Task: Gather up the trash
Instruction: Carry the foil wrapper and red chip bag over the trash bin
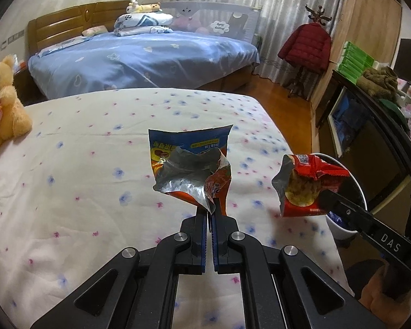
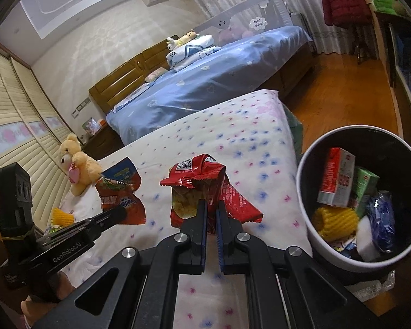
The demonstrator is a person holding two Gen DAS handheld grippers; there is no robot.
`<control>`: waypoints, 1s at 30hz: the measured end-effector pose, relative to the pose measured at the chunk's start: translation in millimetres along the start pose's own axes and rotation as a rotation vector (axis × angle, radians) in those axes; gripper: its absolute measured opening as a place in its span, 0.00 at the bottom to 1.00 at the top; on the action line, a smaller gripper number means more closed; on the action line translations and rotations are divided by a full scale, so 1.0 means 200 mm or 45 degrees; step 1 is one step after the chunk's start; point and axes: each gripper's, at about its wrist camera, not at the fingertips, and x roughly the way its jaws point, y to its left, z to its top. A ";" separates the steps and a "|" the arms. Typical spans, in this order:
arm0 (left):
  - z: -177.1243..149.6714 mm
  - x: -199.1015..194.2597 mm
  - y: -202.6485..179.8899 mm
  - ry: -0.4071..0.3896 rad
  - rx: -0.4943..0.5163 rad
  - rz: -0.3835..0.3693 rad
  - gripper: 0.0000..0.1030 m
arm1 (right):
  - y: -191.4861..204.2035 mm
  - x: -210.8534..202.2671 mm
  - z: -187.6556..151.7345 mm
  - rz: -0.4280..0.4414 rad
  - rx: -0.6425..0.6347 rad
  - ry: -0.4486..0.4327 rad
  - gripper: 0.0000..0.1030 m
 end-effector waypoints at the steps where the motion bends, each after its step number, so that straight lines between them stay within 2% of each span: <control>1: -0.01 0.00 -0.01 0.001 0.004 -0.002 0.02 | 0.00 -0.01 0.00 -0.003 0.000 -0.003 0.06; 17: -0.04 -0.02 -0.09 0.018 0.041 -0.030 0.02 | -0.07 -0.12 -0.03 -0.034 0.028 -0.047 0.06; 30: -0.04 0.04 -0.13 0.049 0.052 -0.083 0.02 | -0.14 -0.15 -0.04 -0.061 0.056 -0.050 0.06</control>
